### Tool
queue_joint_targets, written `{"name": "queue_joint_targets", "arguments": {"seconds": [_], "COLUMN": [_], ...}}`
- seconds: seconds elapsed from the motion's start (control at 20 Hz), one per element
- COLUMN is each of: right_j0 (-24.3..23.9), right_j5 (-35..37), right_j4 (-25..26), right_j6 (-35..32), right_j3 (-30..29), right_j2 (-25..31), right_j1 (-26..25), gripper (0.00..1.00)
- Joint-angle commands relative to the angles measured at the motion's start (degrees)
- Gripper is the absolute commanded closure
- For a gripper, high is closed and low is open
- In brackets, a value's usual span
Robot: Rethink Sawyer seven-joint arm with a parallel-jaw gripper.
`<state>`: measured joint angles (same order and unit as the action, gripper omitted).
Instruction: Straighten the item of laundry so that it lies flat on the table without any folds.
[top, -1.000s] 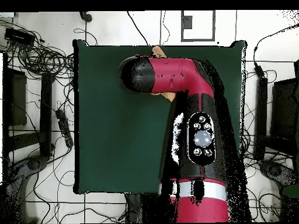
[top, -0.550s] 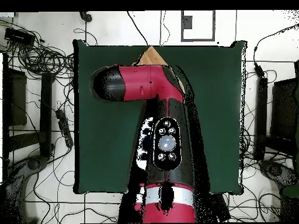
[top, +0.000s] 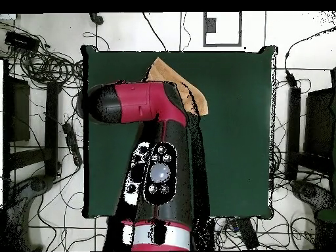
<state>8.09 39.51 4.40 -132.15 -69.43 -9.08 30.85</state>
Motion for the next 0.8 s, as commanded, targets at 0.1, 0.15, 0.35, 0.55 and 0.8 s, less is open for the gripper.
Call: {"name": "queue_joint_targets", "arguments": {"seconds": [0.1,0.15,0.35,0.55,0.8], "right_j0": [2.7,2.6,2.1,2.3,3.3], "right_j5": [-0.4,-0.5,-0.2,-1.3,-1.6], "right_j4": [-4.8,-5.0,-4.8,-5.0,-5.0], "right_j6": [-18.0,-17.4,-14.8,-14.8,-16.6], "right_j3": [-9.3,-9.3,-9.2,-9.4,-9.1], "right_j2": [-1.8,-1.6,-1.3,-1.9,-3.1], "right_j1": [0.9,0.9,1.2,1.3,1.0], "gripper": [1.0,1.0,1.0,0.0,0.0]}}
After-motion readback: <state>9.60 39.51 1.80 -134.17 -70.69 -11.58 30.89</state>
